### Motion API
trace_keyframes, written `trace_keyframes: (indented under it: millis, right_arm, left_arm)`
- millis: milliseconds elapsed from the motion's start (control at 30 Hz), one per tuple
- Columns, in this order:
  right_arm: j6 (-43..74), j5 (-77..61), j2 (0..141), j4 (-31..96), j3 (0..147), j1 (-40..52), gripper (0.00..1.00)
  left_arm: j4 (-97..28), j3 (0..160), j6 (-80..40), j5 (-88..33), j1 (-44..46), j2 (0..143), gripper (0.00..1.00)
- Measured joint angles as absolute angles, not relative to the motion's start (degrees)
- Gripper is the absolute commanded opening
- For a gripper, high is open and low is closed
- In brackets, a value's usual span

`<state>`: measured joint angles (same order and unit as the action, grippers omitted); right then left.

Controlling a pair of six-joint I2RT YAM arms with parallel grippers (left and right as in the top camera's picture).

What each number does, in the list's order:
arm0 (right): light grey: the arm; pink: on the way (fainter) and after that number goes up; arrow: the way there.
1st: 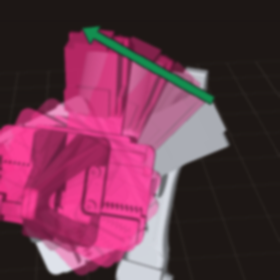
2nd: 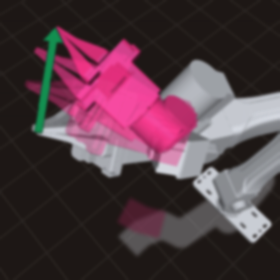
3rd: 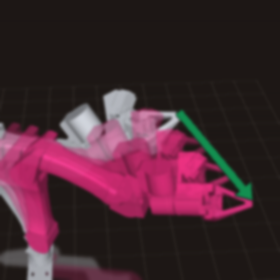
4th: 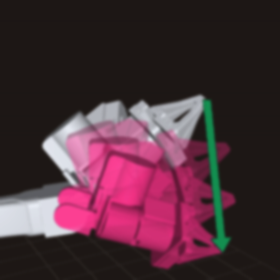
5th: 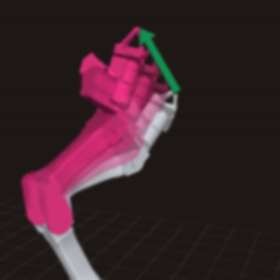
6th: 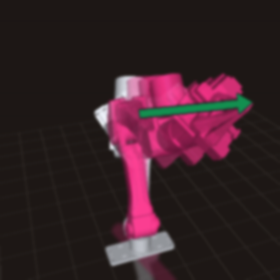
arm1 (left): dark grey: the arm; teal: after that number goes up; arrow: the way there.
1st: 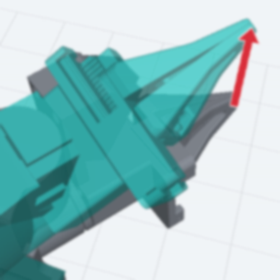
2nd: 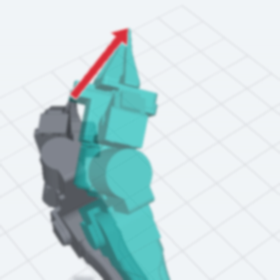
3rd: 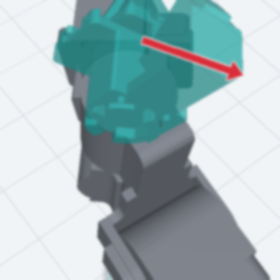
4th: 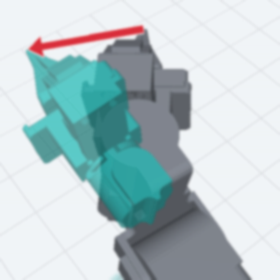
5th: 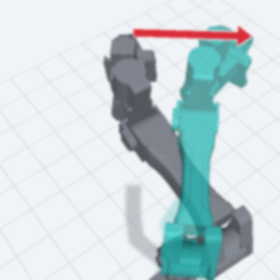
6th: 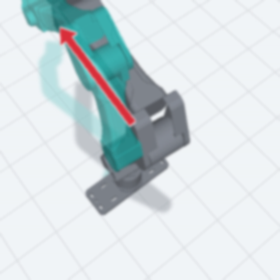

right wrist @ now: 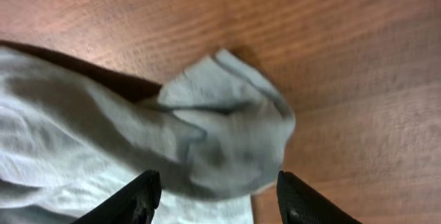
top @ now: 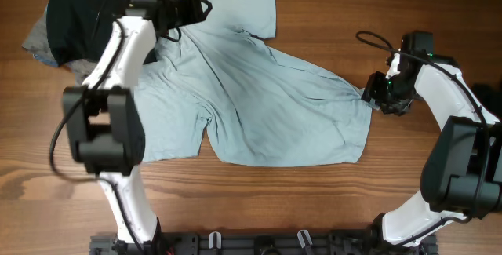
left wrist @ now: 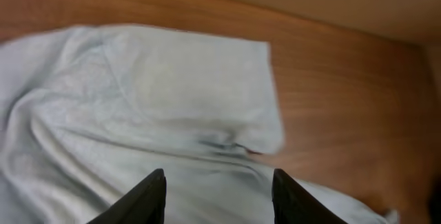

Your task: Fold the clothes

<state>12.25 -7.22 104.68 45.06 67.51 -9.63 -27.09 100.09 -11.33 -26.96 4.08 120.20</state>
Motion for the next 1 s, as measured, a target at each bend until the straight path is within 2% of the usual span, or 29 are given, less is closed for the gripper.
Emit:
trace_keyframes:
  millis: [100, 233, 267, 333, 500, 900, 1000]
  right_arm:
    - [11.8, -7.2, 104.7, 44.7, 67.5, -9.6, 0.58]
    - [12.4, -7.2, 104.7, 45.6, 67.5, -9.6, 0.49]
    - [14.0, -7.2, 104.7, 46.6, 67.5, -9.6, 0.5]
    - [19.8, -7.2, 104.7, 50.2, 67.5, -9.6, 0.57]
    - [31.6, -10.6, 104.7, 52.6, 67.2, -9.6, 0.61]
    - [47.4, -12.0, 104.7, 47.2, 67.2, -9.6, 0.6]
    - [50.8, -11.9, 105.2, 46.6, 67.2, -9.6, 0.47]
  left_arm:
    - [-30.7, 100.3, -9.6, -26.9, 4.2, 116.6, 0.49]
    - [-35.3, 100.4, -8.1, -26.9, 4.8, 115.4, 0.5]
    - [-36.5, 100.4, -7.9, -26.9, 5.1, 115.4, 0.5]
    - [-37.8, 100.4, -7.7, -26.9, 5.7, 115.4, 0.5]
    - [-38.9, 100.4, -7.5, -26.9, 7.1, 115.4, 0.51]
    - [-39.0, 100.4, -6.2, -26.4, 7.3, 115.4, 0.52]
    - [-39.1, 100.4, -6.1, -26.2, 7.3, 115.4, 0.52]
